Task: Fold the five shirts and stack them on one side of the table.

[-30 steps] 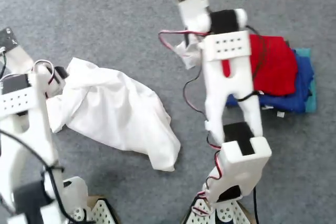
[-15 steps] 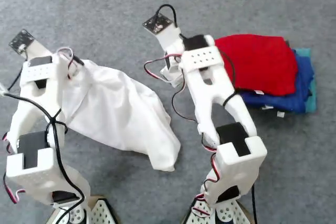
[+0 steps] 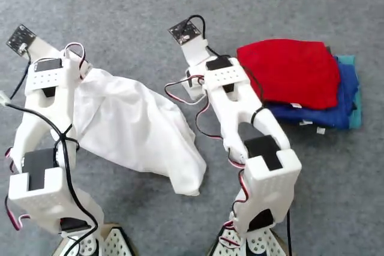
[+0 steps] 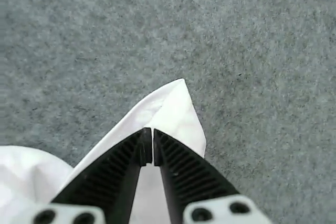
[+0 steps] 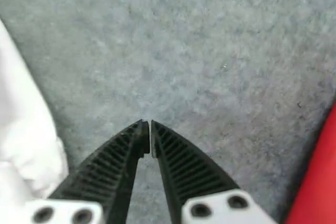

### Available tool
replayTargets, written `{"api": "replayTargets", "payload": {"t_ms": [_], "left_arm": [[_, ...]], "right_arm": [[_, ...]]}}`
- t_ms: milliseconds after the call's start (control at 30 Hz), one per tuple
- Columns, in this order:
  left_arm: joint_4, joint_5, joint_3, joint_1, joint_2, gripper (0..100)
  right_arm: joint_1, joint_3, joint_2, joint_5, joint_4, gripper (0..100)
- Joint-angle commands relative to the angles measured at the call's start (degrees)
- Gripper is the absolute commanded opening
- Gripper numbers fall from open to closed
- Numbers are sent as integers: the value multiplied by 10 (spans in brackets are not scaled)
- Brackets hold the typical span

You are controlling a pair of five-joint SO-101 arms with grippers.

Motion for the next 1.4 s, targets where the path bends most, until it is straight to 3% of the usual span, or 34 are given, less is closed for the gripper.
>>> {"api": "replayTargets", "payload": {"t_ms": [0,100,233,500,667,867,1367], "left_arm": [[12,-2,-45,2,3,33],[108,-21,-91,0,9,91],[180,22,-143,0,11,244],[132,44,-174,16,78,216],[170,61,-234,17,146,213],[214,61,-289,6,180,105],[218,56,-290,-5,186,82]], "right_arm": [[16,-23,-4,-5,-9,18],[21,-28,-1,-5,-9,18],[21,-25,0,-5,-9,18],[21,-31,28,-4,-13,18],[22,-54,58,-2,-12,18],[22,-64,68,-2,-10,18],[22,-64,69,-2,-11,18]]}}
